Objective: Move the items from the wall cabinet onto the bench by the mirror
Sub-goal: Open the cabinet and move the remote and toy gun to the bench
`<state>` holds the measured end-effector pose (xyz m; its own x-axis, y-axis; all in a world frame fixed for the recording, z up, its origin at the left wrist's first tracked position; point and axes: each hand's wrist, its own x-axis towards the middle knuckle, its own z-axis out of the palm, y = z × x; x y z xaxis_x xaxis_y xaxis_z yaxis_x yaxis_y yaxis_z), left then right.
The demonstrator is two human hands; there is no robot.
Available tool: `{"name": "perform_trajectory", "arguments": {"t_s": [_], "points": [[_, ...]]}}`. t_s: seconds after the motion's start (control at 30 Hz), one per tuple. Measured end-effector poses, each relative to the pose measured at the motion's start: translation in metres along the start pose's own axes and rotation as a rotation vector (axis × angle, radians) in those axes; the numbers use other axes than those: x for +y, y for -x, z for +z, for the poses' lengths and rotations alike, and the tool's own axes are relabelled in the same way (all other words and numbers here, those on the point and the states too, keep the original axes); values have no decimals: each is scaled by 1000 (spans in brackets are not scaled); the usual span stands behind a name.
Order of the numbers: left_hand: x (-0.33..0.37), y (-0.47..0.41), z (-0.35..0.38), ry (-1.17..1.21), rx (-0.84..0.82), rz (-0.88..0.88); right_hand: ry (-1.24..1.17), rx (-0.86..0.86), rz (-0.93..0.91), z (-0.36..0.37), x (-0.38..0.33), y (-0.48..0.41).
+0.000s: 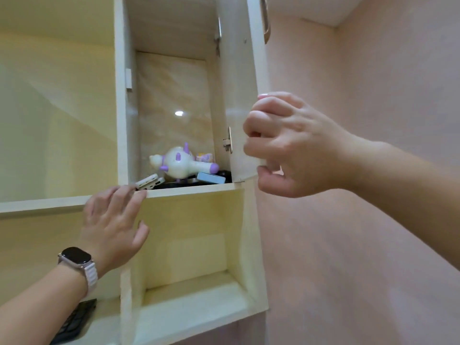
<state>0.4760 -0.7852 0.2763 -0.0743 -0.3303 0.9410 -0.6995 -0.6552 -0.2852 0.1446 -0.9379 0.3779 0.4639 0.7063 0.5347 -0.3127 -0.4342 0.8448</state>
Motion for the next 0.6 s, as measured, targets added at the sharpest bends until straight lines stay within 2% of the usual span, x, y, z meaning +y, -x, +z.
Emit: {"name": "perform_trajectory", "arguments": {"t_s": [0.23, 0.43, 0.6], "points": [[-4, 2, 1, 10, 27, 19, 95, -98, 70, -6, 14, 29], [4, -1, -2, 10, 4, -8, 242, -416, 220, -9, 28, 42], [2, -2, -9, -14, -44, 10, 319, -614, 258, -12, 20, 29]]}}
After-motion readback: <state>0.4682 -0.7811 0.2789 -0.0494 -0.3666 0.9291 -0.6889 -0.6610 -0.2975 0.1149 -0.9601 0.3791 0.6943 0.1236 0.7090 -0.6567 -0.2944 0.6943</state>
